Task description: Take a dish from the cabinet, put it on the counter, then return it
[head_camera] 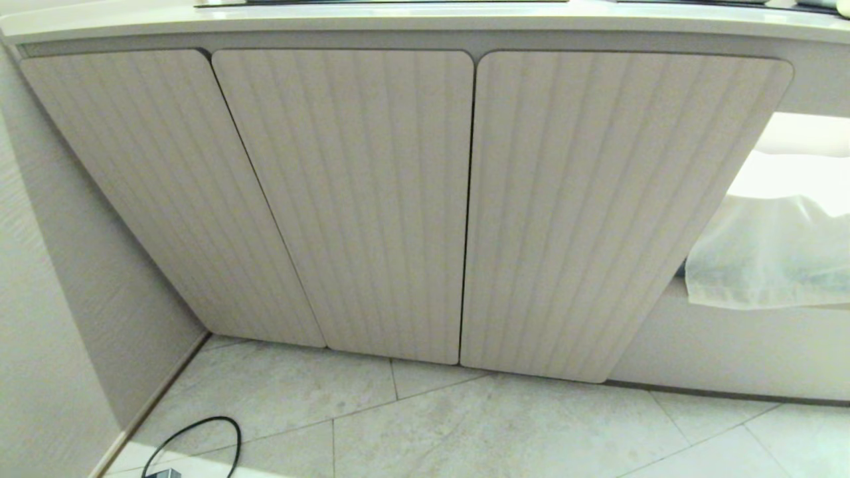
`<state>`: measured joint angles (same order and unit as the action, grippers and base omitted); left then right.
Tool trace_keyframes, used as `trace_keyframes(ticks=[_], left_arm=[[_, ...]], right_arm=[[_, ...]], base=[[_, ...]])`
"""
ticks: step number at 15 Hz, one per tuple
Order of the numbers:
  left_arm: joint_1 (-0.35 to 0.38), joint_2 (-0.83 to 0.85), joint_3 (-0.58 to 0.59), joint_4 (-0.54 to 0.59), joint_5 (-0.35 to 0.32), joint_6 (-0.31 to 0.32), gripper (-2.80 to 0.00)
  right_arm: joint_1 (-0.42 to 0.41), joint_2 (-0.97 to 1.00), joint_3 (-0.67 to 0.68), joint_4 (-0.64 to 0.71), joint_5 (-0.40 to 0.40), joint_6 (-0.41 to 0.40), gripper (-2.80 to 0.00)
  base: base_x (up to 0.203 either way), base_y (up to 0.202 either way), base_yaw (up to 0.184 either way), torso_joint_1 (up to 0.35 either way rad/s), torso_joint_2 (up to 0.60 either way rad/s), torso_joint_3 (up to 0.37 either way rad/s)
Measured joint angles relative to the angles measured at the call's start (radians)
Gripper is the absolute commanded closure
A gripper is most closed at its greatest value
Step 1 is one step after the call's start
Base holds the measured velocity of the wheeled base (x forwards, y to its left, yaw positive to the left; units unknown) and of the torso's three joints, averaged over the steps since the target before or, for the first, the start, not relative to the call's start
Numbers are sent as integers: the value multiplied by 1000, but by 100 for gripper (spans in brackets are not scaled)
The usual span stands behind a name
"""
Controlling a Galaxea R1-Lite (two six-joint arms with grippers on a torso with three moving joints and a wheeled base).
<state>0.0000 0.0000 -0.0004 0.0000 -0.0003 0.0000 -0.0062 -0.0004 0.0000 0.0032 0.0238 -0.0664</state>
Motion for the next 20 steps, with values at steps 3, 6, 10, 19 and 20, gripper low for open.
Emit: trace_keyframes(ticks=[3,6,10,19,20], left_arm=[[0,0,0,0,0,0,0],[0,0,0,0,0,0,0],[0,0,0,0,0,0,0],[0,0,0,0,0,0,0],[0,0,0,0,-1,0,0]], right_arm=[[0,0,0,0,0,0,0],[0,-1,0,0,0,0,0],[0,-1,0,0,0,0,0],[0,-1,0,-3,1,6,0],[0,-1,0,-3,1,6,0]], base=[[0,0,0,0,0,0],[0,0,0,0,0,0],[0,0,0,0,0,0],[0,0,0,0,0,0],[0,0,0,0,0,0]])
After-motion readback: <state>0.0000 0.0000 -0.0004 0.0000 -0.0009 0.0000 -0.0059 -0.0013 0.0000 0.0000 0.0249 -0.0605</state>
